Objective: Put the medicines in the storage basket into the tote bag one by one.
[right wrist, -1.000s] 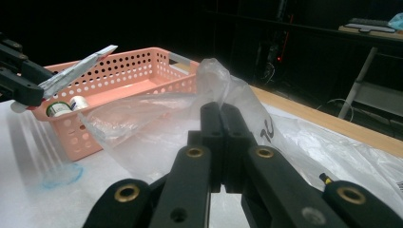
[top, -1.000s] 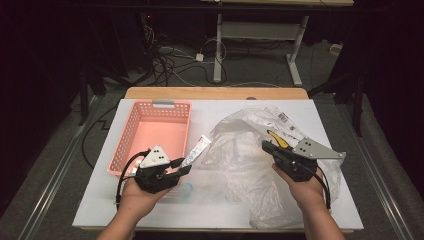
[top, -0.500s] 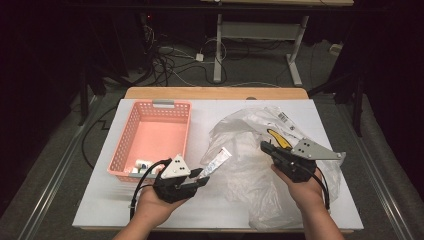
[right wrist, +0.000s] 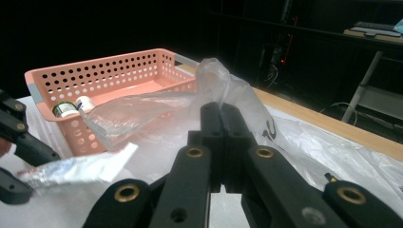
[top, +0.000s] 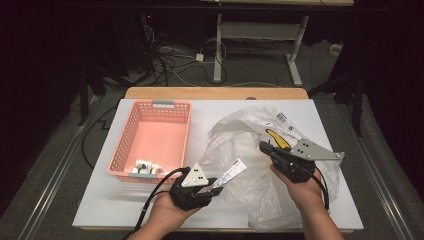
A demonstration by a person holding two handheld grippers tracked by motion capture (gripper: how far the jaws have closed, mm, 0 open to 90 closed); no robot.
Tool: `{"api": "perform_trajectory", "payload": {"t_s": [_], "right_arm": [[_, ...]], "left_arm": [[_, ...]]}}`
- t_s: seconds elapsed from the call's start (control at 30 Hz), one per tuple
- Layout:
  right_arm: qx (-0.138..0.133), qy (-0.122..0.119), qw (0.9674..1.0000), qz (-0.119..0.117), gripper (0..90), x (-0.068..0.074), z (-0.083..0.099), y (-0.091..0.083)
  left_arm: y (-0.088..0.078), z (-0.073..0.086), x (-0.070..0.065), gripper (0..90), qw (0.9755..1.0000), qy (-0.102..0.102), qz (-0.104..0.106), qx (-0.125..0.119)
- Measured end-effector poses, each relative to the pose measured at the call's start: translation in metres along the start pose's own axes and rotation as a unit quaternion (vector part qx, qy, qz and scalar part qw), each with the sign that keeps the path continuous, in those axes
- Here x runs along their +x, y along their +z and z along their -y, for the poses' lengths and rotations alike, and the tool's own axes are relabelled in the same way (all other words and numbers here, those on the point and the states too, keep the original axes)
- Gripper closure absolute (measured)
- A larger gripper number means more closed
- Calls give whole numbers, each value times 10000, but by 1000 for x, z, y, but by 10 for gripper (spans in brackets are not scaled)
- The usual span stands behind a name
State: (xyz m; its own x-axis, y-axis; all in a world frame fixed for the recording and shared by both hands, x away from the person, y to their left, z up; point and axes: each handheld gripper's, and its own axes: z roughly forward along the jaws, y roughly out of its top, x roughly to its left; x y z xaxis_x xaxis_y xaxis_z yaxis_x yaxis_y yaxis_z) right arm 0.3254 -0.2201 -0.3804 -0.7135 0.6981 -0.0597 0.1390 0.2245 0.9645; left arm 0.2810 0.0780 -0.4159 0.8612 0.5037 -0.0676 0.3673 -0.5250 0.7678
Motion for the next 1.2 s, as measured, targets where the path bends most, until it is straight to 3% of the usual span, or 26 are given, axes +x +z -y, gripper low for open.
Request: {"api": "perform_trajectory", "payload": {"t_s": [0.27,0.77,0.9,1.2], "right_arm": [[3,21,10000,-15,900,0,0,2],[-66,74,9999,-59,900,-3,0,0],[-88,106,9999,-59,900,-3,0,-1],[-124,156,9998,-72,900,-5,-1,-3]], "left_arm": [[29,-10,-5,653,9997,109,2,230],[79,-43,-3,653,9996,-2,-54,280],[92,-51,-4,653,9996,-24,-141,228],[121,-60,8,652,9982,-129,-450,365]]}}
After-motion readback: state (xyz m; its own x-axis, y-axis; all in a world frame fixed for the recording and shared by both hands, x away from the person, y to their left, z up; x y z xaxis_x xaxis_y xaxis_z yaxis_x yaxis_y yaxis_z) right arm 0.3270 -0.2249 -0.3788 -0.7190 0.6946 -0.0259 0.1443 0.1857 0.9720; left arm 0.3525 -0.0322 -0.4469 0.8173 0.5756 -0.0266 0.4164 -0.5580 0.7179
